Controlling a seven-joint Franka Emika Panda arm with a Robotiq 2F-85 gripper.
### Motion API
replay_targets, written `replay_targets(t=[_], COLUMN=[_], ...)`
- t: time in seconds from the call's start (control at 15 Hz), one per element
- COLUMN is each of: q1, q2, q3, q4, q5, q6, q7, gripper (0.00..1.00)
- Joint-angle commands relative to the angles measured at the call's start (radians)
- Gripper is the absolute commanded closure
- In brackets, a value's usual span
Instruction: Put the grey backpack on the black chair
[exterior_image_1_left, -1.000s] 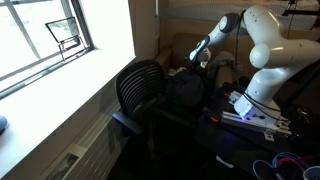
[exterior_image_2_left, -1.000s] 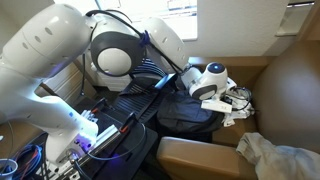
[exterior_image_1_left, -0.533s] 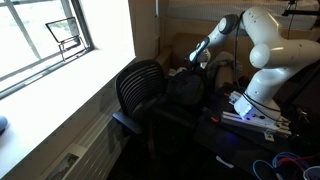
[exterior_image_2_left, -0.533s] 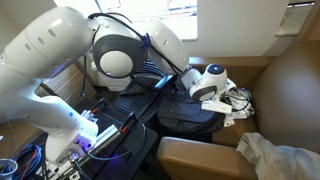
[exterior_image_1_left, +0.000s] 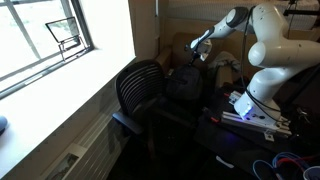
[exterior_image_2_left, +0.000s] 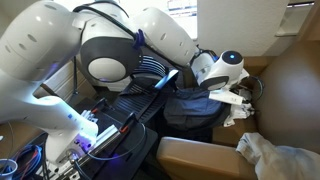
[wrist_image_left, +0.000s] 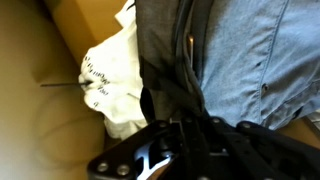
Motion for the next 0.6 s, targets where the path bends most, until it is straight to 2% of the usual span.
replay_targets(t=[0.0,0.13,0.27,0.33,0.53], q1=[-0.112,-0.146,-0.125,-0.069,0.029], q2=[-0.174,-0.258,-0.361,-0.418,-0.544], q3=[0.089,0.111,0.074,0.017,-0.048], q4=[-0.155,-0.218,-0.282,-0.315,-0.444], q5=[-0.017,-0.046,-0.095,-0.083,-0.13], q6=[0.074,0.118,0.147,0.165,0.26], q7=[-0.135,-0.195,-0.186,-0.178,-0.157], gripper=[0.98,0.98,0.98,0.98,0.98])
